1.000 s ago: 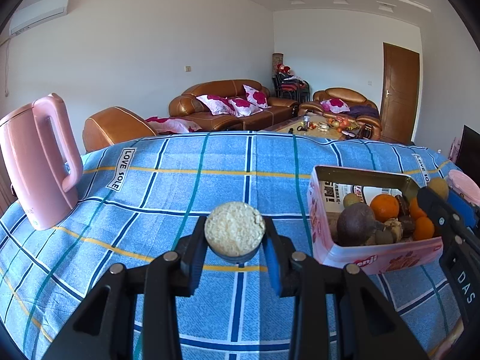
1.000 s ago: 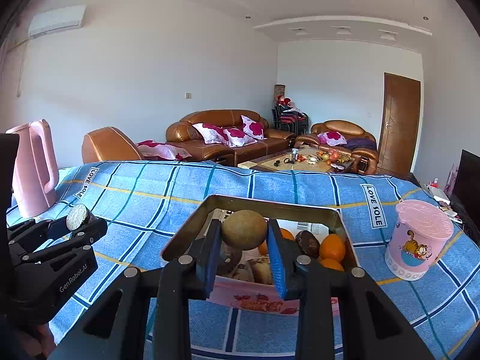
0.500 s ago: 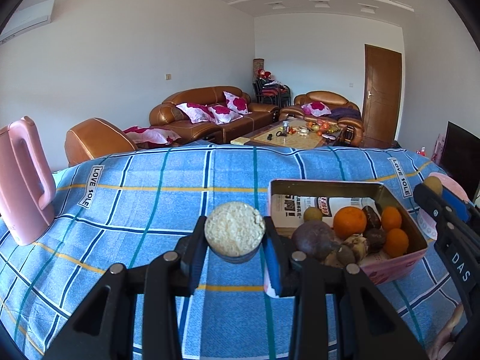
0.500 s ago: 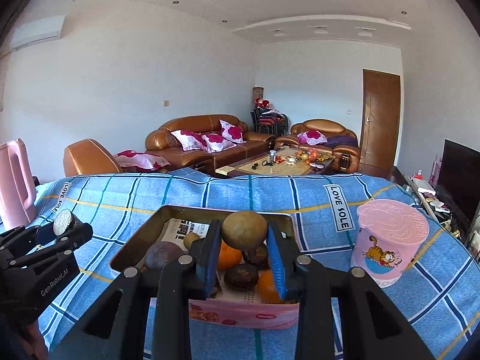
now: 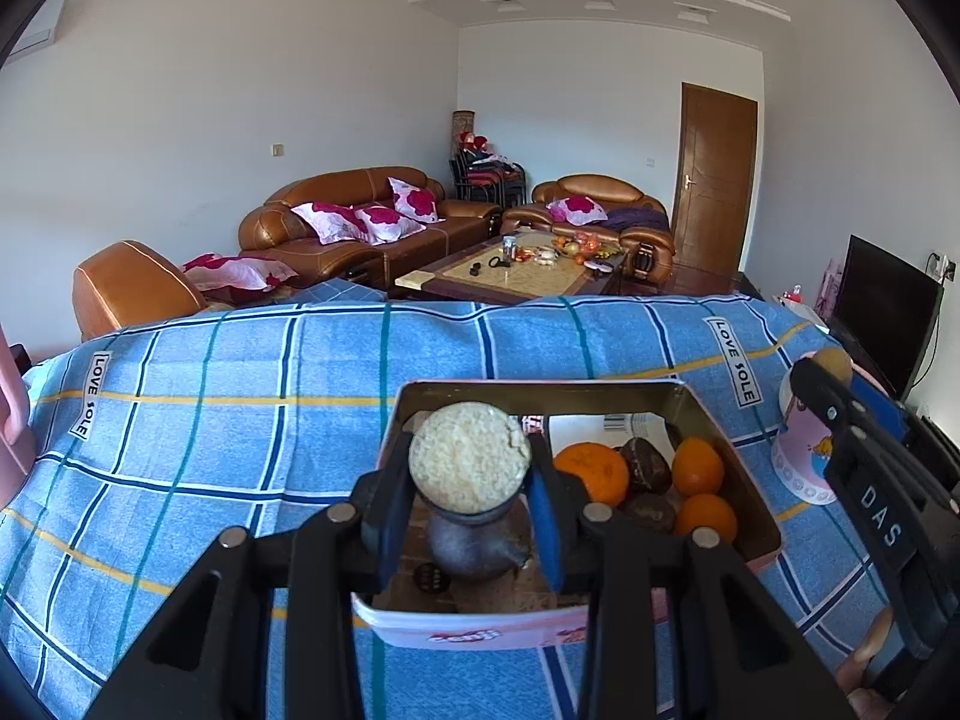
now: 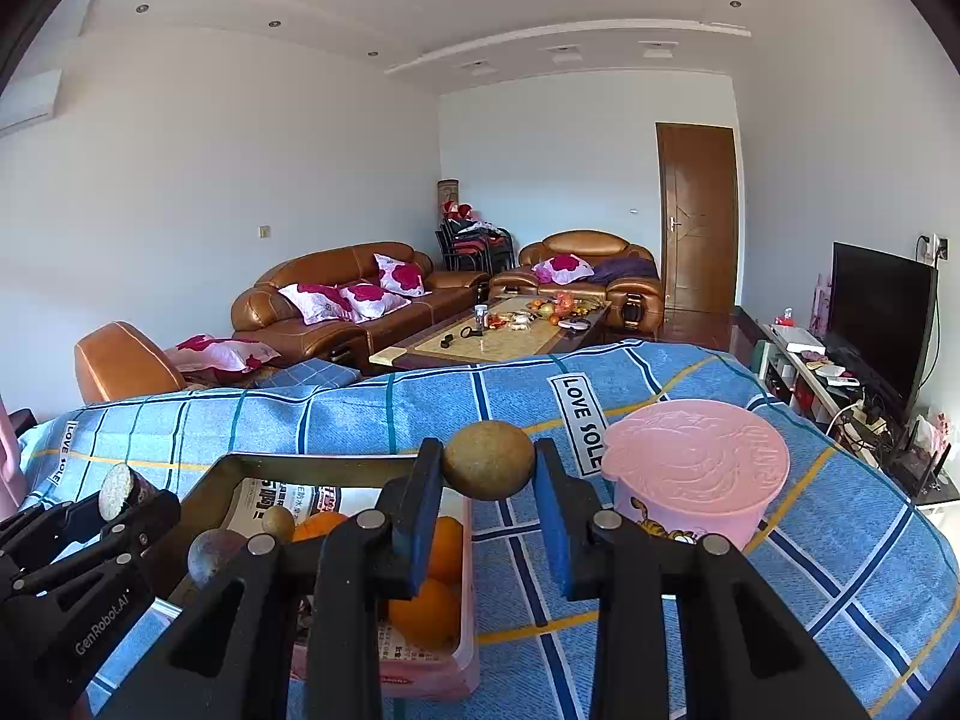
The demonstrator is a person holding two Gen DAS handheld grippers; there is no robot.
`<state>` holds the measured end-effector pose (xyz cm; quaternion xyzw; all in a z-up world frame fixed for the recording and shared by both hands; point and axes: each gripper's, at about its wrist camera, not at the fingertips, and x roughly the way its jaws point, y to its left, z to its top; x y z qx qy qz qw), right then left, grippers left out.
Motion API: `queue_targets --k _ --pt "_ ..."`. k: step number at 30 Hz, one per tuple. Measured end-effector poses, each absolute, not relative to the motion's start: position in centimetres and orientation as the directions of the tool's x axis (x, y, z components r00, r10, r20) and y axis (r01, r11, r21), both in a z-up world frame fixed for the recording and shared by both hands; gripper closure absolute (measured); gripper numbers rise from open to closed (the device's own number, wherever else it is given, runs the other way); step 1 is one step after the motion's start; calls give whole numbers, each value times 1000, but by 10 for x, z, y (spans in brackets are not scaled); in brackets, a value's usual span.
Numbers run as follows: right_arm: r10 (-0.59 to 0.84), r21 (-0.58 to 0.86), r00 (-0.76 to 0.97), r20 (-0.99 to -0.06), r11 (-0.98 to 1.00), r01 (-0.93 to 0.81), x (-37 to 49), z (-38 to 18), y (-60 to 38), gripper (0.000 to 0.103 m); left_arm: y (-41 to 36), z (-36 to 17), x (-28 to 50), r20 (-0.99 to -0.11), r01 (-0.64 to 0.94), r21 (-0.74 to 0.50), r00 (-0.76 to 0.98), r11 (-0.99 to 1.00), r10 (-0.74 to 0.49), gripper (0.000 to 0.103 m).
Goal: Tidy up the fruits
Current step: 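Carry the kiwi and dessert jar over the pink tin box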
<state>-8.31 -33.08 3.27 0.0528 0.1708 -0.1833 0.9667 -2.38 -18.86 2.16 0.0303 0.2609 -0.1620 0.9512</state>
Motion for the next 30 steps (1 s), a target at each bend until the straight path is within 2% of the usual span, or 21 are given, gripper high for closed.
queue_targets --k 18,30 --pt "-366 -70 846 -386 927 369 -36 23 -328 70 -204 8 17 -546 323 -61 781 944 -302 66" --pt "-278 -55 839 -467 957 286 -6 16 -323 70 -206 -2 37 -593 316 -96 743 944 -309 66"
